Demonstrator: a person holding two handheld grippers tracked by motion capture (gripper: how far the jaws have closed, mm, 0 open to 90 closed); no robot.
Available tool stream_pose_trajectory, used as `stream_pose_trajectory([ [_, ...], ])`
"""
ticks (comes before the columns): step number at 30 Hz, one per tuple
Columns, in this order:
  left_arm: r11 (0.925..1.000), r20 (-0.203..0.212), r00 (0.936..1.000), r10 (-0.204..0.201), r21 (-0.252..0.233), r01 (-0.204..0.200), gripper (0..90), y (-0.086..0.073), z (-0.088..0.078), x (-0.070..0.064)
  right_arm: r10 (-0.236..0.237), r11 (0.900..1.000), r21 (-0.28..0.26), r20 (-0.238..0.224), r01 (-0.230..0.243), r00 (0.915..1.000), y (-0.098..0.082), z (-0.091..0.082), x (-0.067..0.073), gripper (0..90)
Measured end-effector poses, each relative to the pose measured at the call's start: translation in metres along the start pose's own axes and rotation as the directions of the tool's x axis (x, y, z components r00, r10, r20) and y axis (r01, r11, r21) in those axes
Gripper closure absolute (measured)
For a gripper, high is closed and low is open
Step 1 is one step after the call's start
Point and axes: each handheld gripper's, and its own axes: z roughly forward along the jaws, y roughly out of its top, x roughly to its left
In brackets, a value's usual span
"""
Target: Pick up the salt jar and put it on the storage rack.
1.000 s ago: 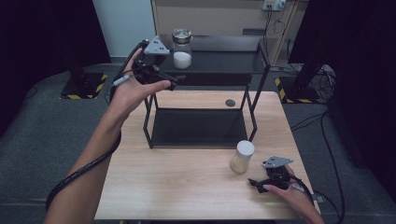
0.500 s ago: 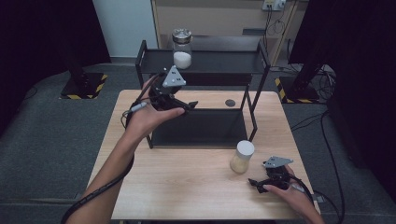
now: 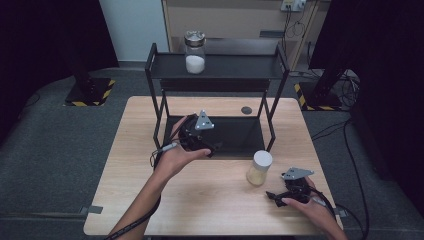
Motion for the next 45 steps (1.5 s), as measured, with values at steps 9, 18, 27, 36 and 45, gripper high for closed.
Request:
stream_pose_trajectory([
  [9, 0.9966, 0.009, 0.9986, -0.053, 0.065, 0.052, 8.0, -0.040, 0.025, -0.016, 0.004, 1.000, -0.001, 0.003, -0.004, 1.0000, -0.001, -0.001, 0.002, 1.7],
  [18, 0.9899, 0.039, 0.9947, -0.095, 0.109, 0.090, 8.3, -0.071, 0.040, -0.030, 0.008, 1.000, 0.000, 0.009, -0.008, 0.9999, -0.001, -0.001, 0.004, 1.3],
  [27, 0.9826, 0.043, 0.9916, -0.122, 0.146, 0.114, 8.1, -0.090, 0.034, -0.032, 0.010, 1.000, 0.001, 0.012, -0.010, 0.9999, -0.001, -0.001, 0.005, 1.2],
  [36, 0.9672, -0.035, 0.9806, -0.193, 0.162, 0.196, 8.3, -0.125, -0.003, -0.022, 0.010, 1.000, 0.001, 0.012, -0.010, 0.9999, -0.001, -0.001, 0.005, 1.2],
  [45, 0.9456, -0.148, 0.9518, -0.268, 0.148, 0.290, 9.2, -0.164, -0.038, -0.008, 0.012, 1.000, 0.001, 0.014, -0.012, 0.9998, -0.001, -0.001, 0.006, 1.2],
])
